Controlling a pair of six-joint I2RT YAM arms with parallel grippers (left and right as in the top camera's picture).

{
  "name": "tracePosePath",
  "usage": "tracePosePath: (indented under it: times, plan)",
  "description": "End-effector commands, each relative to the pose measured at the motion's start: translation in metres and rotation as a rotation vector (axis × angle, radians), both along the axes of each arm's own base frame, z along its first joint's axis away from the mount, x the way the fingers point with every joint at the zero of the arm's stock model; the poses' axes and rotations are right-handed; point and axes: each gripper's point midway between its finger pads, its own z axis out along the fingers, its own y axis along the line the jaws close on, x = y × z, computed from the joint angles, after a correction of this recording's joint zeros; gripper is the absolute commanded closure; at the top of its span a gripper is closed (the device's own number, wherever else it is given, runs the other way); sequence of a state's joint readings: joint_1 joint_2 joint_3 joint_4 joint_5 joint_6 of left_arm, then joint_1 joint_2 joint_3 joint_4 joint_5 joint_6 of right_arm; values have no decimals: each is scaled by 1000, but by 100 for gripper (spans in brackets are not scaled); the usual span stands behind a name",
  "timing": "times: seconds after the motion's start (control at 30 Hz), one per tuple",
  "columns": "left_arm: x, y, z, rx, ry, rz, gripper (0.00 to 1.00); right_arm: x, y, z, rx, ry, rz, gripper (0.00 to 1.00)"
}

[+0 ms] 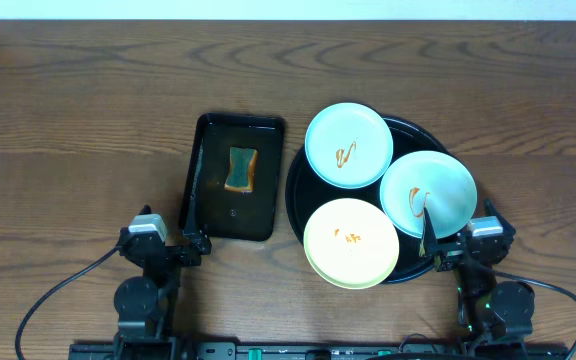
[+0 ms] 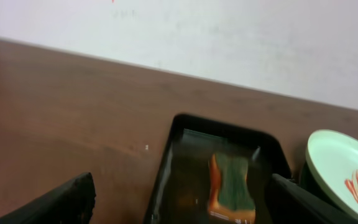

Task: Clean dirty plates on tray and stack at the side

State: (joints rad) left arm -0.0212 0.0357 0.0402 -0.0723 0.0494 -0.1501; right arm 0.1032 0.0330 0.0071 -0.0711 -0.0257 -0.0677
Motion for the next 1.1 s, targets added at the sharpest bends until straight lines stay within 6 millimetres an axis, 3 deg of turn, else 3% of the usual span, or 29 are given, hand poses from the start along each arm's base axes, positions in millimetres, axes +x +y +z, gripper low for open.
tracePosePath:
  times: [0.0, 0.13, 0.33, 0.57, 0.7, 0.93, 1.07]
  plan:
    - [-2, 4, -1, -28, 58, 26, 12, -1, 3, -4, 115, 45, -1, 1]
    - [-3, 3, 6, -49, 149, 25, 12, -5, 2, -6, 163, 132, -14, 1]
    - [3, 2, 25, -45, 314, 25, 12, -13, 4, 7, 224, 310, -30, 1]
    - [34, -23, 50, -87, 498, -107, 12, -17, 40, 22, 264, 572, 137, 1]
    - [48, -31, 60, -109, 660, -144, 12, -16, 46, 23, 275, 754, 144, 1]
    - [57, -33, 46, -129, 883, -140, 12, -12, 56, 9, 296, 994, 155, 1]
    - [62, -33, 36, -131, 912, -137, 12, -15, 80, 3, 384, 1071, 279, 1]
